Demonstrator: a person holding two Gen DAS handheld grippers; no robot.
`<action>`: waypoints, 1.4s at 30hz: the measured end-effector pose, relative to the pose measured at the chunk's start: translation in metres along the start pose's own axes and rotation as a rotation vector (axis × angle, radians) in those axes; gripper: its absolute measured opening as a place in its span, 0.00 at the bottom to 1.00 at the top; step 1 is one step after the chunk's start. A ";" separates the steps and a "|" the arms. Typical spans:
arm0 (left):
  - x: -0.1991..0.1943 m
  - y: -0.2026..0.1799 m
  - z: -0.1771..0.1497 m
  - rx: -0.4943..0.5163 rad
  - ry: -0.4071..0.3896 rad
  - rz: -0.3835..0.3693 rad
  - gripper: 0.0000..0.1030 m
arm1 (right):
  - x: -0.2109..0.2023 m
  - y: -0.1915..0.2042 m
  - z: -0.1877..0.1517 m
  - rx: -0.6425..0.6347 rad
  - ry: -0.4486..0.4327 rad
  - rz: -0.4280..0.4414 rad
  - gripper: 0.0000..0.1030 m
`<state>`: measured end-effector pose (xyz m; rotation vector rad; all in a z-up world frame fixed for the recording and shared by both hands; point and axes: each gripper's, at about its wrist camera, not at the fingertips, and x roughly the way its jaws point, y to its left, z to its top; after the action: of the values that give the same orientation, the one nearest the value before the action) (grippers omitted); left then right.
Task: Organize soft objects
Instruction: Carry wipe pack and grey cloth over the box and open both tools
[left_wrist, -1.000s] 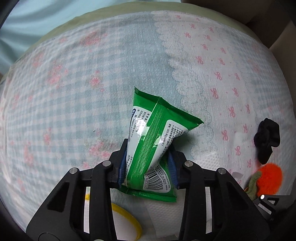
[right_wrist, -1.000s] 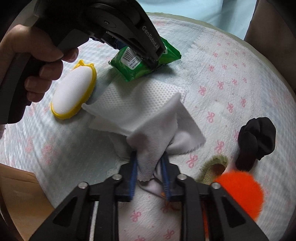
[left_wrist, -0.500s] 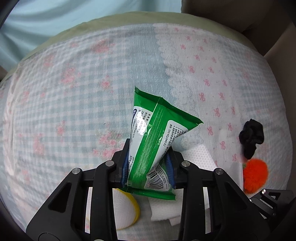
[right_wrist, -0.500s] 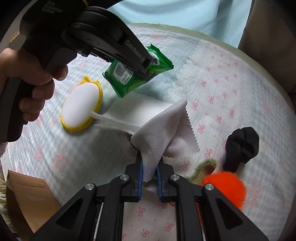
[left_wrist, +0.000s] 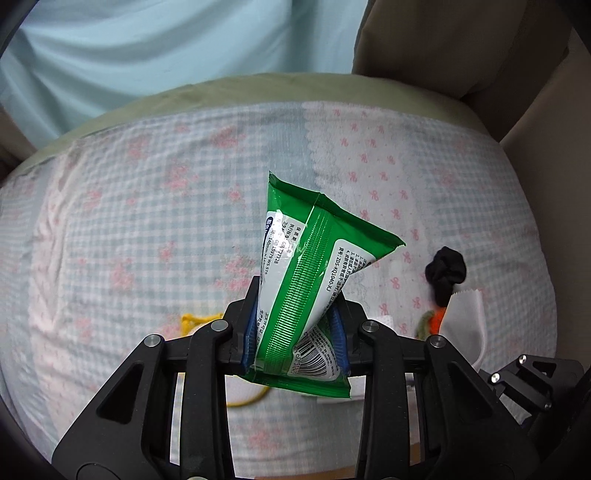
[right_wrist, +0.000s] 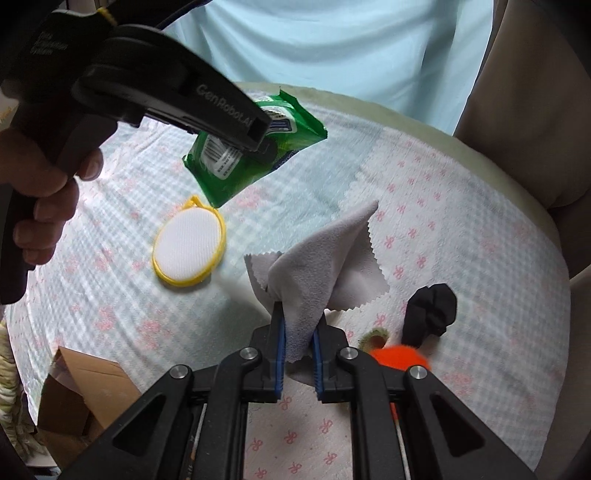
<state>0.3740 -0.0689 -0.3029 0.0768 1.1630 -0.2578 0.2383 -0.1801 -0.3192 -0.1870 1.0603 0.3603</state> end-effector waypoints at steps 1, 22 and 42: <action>-0.007 0.000 -0.002 -0.003 -0.005 -0.001 0.28 | -0.004 0.001 0.000 0.000 -0.007 -0.004 0.11; -0.189 -0.027 -0.112 -0.037 -0.103 -0.028 0.28 | -0.170 0.041 -0.017 0.071 -0.147 -0.053 0.11; -0.234 -0.041 -0.295 -0.103 -0.028 -0.006 0.28 | -0.257 0.117 -0.134 0.206 -0.105 -0.018 0.11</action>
<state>0.0129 -0.0140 -0.2029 -0.0214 1.1470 -0.2036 -0.0274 -0.1662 -0.1553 0.0064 0.9842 0.2401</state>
